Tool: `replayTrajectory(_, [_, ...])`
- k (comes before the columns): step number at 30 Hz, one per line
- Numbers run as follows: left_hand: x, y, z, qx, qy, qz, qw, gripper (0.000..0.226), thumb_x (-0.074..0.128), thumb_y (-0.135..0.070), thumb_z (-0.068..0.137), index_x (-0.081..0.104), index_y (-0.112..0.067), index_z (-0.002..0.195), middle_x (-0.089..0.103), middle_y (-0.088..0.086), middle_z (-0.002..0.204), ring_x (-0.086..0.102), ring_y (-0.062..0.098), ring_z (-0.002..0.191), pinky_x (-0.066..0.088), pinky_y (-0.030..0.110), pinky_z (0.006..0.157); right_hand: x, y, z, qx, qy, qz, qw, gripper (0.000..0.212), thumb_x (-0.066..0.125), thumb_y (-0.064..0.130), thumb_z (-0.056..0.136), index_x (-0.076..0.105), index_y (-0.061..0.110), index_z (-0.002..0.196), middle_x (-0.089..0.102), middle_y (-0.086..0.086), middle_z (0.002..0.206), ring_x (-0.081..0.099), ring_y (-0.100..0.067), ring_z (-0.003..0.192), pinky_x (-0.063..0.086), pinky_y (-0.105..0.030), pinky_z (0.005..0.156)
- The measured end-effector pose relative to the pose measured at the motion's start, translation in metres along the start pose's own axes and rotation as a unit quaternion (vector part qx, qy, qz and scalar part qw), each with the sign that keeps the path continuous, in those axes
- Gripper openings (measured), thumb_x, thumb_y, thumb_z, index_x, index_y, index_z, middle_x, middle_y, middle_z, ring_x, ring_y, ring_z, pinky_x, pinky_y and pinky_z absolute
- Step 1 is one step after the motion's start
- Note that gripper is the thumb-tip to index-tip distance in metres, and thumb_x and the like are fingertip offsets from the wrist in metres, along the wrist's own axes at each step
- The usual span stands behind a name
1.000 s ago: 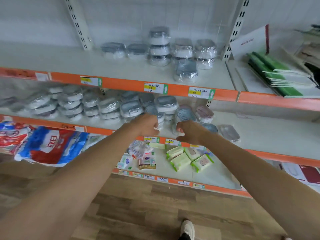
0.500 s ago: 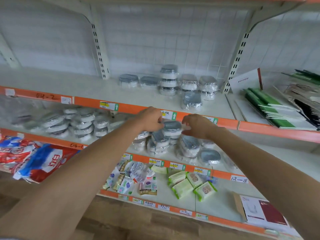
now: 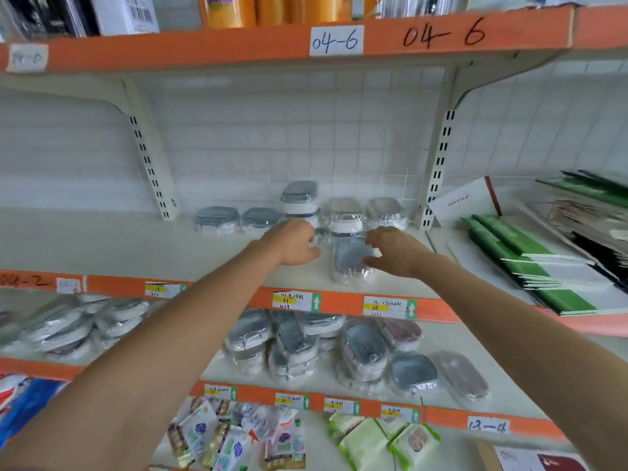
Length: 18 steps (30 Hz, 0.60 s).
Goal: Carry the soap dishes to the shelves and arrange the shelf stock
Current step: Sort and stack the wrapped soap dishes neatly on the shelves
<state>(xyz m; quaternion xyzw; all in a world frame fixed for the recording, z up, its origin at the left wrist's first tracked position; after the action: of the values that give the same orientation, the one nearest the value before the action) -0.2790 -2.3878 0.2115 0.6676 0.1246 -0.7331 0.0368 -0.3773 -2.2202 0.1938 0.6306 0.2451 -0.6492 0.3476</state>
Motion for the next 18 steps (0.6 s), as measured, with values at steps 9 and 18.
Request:
replayTrajectory(9, [0.043, -0.040, 0.073, -0.050, 0.061, 0.020, 0.997, 0.059, 0.039, -0.055, 0.097, 0.063, -0.001, 0.103, 0.064, 0.014, 0.110, 0.061, 0.029, 0.101, 0.042, 0.031, 0.073, 0.004, -0.062, 0.034, 0.058, 0.001, -0.013, 0.998, 0.049, 0.056, 0.037, 0.093, 0.048, 0.008, 0.132, 0.050, -0.010, 0.132, 0.043, -0.026, 0.126, 0.041, -0.036, 0.099])
replayTrajectory(18, [0.084, -0.062, 0.120, -0.107, 0.141, 0.120, 0.977, 0.105, 0.032, -0.090, 0.071, 0.039, -0.016, 0.145, 0.042, 0.013, 0.147, 0.040, 0.033, 0.133, 0.036, 0.042, 0.105, -0.002, -0.097, 0.073, 0.151, -0.021, 0.005, 0.988, 0.067, 0.057, 0.050, 0.089, 0.040, 0.004, 0.135, 0.042, -0.013, 0.138, 0.033, -0.029, 0.133, 0.035, -0.039, 0.106])
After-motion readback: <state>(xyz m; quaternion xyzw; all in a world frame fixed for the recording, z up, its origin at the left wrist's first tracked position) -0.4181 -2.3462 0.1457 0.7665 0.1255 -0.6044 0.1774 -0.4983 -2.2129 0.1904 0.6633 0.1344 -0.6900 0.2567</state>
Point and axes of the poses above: each hand's wrist, its own z-axis towards the middle knuckle, its own x-axis out of the palm, y = z × x, the point moved 3 cm from there along z, towards the middle knuckle
